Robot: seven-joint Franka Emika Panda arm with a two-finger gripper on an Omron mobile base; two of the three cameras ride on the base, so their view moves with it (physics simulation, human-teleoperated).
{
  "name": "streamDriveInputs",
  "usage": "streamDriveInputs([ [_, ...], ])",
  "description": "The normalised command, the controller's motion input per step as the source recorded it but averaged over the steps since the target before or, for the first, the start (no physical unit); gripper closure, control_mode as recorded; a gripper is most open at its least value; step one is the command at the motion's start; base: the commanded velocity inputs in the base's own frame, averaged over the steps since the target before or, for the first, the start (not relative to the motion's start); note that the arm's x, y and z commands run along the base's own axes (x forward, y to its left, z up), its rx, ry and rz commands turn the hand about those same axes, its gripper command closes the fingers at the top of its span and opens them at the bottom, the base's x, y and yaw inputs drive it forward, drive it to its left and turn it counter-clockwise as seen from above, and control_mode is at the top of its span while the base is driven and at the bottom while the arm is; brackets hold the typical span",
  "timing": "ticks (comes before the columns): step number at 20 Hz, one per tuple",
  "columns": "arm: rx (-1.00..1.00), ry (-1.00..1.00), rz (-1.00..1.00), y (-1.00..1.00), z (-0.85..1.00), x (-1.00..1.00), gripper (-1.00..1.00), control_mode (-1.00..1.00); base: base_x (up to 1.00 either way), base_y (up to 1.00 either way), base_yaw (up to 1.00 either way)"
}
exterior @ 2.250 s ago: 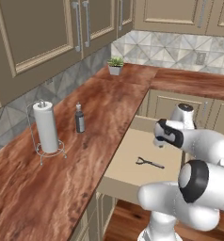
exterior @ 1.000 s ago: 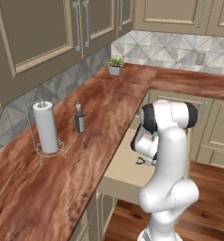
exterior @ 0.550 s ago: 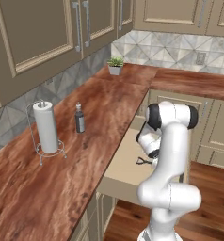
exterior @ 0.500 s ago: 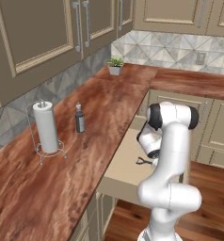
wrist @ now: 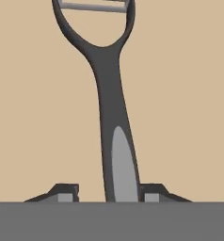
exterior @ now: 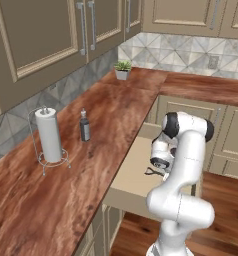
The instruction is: Pick the peeler from the drawer and place it on the counter.
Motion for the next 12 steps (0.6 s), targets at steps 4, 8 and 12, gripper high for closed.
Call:
streamDriveInputs([
  [4, 0.0, 0.11, 0.04, -0.2, -0.27, 0.0, 1.0, -1.0, 0.0, 0.0, 0.0],
  [8, 0.04, 0.02, 0.06, -0.19, 0.11, 0.0, 1.0, -1.0, 0.0, 0.0, 0.0],
  [12, 0.17, -0.18, 0.04, -0.16, 0.87, 0.0, 1.0, -1.0, 0.0, 0.0, 0.0],
])
